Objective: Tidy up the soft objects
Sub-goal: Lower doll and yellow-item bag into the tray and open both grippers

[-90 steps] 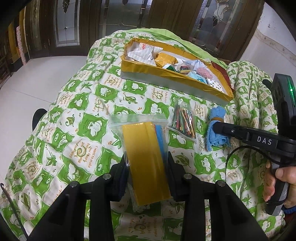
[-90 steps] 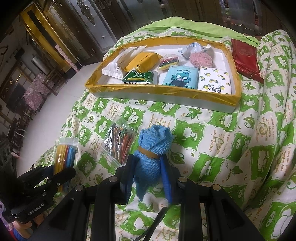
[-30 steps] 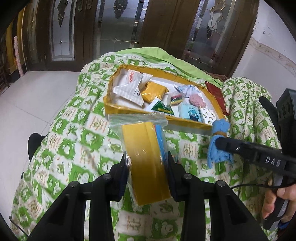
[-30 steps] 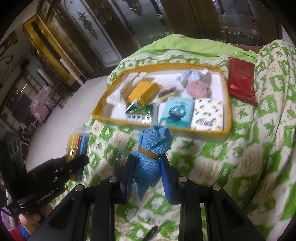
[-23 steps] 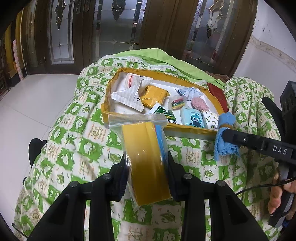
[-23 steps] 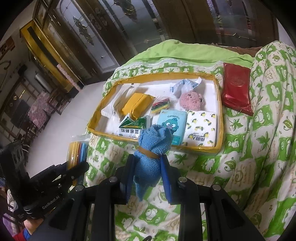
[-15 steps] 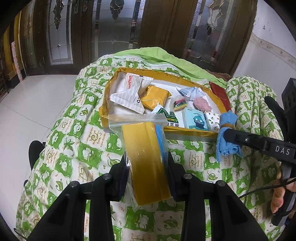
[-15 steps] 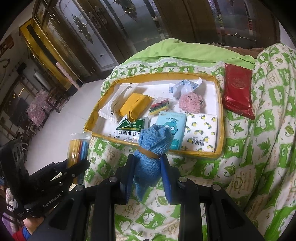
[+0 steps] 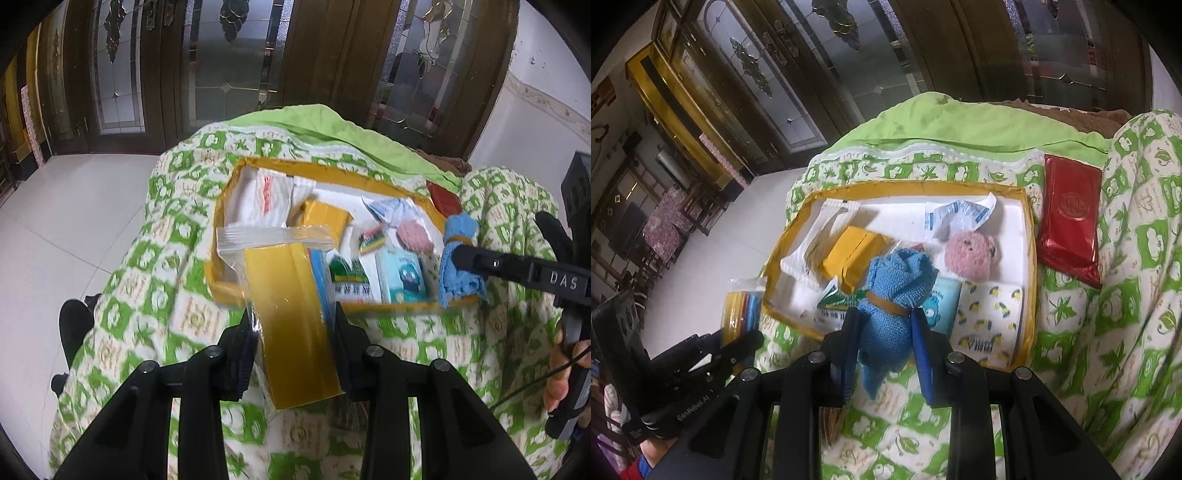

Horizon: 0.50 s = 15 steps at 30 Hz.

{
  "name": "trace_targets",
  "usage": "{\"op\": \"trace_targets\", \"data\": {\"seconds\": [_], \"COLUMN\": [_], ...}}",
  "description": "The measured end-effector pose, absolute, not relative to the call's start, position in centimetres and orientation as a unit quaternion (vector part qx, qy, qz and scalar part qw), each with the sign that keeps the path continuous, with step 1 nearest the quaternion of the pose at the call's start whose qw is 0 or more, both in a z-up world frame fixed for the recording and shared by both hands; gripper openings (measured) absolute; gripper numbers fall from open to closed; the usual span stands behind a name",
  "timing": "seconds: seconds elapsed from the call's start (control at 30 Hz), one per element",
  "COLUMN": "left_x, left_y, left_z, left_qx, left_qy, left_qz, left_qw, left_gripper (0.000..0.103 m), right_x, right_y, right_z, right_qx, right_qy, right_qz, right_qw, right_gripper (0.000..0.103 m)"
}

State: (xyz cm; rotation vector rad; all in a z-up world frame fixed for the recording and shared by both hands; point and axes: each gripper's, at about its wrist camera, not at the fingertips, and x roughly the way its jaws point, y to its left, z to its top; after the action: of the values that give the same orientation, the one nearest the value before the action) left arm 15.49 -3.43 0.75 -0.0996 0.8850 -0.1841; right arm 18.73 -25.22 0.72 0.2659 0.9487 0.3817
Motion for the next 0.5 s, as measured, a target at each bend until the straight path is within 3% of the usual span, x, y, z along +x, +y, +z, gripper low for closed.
{"op": "trace_targets", "data": {"seconds": [0.5], "left_x": [22.0], "left_y": [-3.0], "left_z": [-1.4], "left_qx": [-0.067], "left_qy": [0.473], "left_qz": [-0.081], "left_qw": [0.875], "left_gripper": [0.036], "right_x": [21.6], "right_y": [-24.0], "right_z": [-1.4], "right_qx": [0.122], "right_qy": [0.481], "right_qz": [0.192], "right_qw": [0.847], "right_gripper": [0.030]}}
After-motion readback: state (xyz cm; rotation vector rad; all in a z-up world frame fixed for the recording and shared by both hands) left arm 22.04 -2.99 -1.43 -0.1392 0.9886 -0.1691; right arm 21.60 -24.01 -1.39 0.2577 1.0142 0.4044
